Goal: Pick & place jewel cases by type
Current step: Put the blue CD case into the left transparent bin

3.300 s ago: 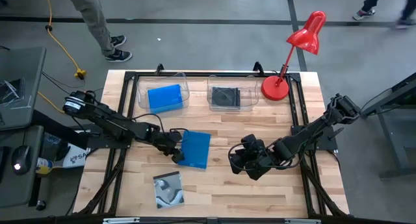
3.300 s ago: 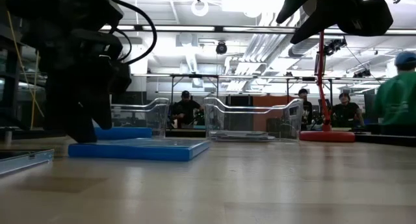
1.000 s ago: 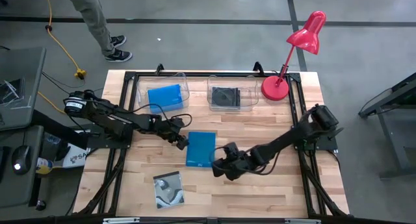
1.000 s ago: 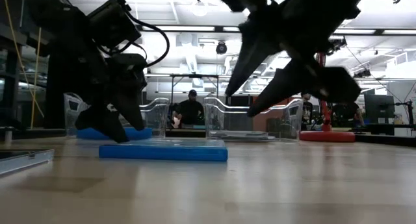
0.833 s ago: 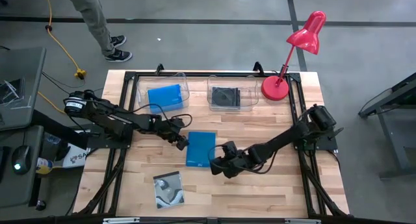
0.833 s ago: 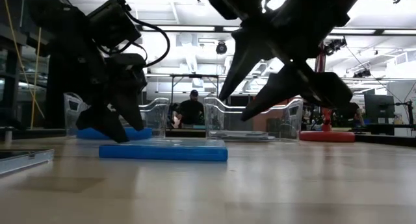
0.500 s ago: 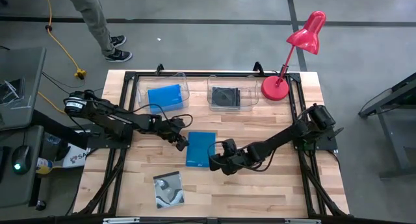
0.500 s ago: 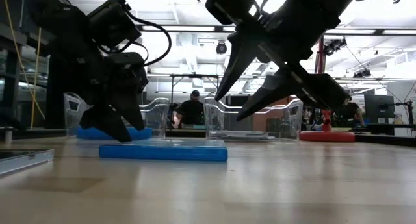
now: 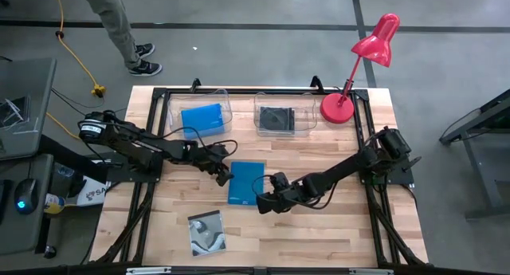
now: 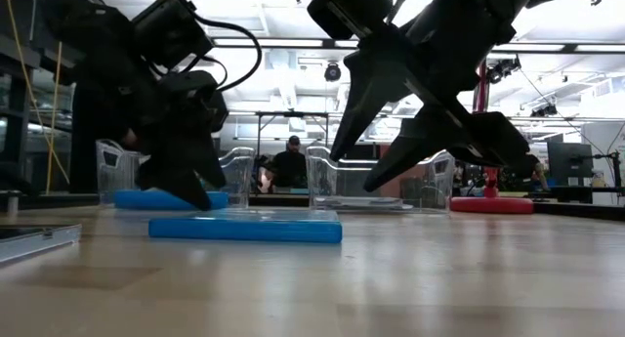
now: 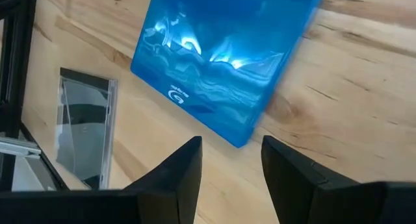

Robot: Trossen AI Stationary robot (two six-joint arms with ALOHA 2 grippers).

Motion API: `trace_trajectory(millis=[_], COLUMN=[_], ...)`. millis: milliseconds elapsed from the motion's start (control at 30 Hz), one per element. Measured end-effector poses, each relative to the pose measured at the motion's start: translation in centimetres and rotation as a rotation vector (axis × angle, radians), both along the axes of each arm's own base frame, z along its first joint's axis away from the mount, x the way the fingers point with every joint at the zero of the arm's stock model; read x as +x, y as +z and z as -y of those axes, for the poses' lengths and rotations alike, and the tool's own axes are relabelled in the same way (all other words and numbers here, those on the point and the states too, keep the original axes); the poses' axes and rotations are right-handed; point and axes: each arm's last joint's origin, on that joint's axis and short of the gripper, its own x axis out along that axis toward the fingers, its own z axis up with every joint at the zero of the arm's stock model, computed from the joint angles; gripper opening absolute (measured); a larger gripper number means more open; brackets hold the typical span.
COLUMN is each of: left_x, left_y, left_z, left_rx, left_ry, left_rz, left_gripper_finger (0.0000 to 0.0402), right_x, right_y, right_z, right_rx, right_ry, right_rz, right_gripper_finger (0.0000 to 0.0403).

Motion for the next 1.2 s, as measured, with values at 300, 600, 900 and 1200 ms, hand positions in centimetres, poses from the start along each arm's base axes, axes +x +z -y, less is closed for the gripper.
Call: trace_trajectory(millis=[300,600,900,1200], left_x=[0.17,0.16,0.16,0.31], left_y=[0.17,0.17,0.17,0.33], left_z=[0.01,0.03,0.09,0.13], left_rx=[0.016,0.031,0.004,-0.057], left_ry=[-0.020,-0.043,-0.044,-0.005], left_rz=[0.026,0.028,0.026,0.043], left_gripper_finger=[0.0248,0.0248,0.0248,0.0248], right_x=[0.00,0.09,0.10,0.26], right_y=[0.00,0.08,0.09,0.21], right_z=[-0.01,-0.03,0.04,-0.02], right_rx=[0.016,0.021,0.002,0.015], right_ry=[-0.021,-0.022,-0.037,-0.034], right_rz=[0.001,0.012,0.020,0.038], right_gripper_finger=[0.0143,0.0144,0.0146,0.0220])
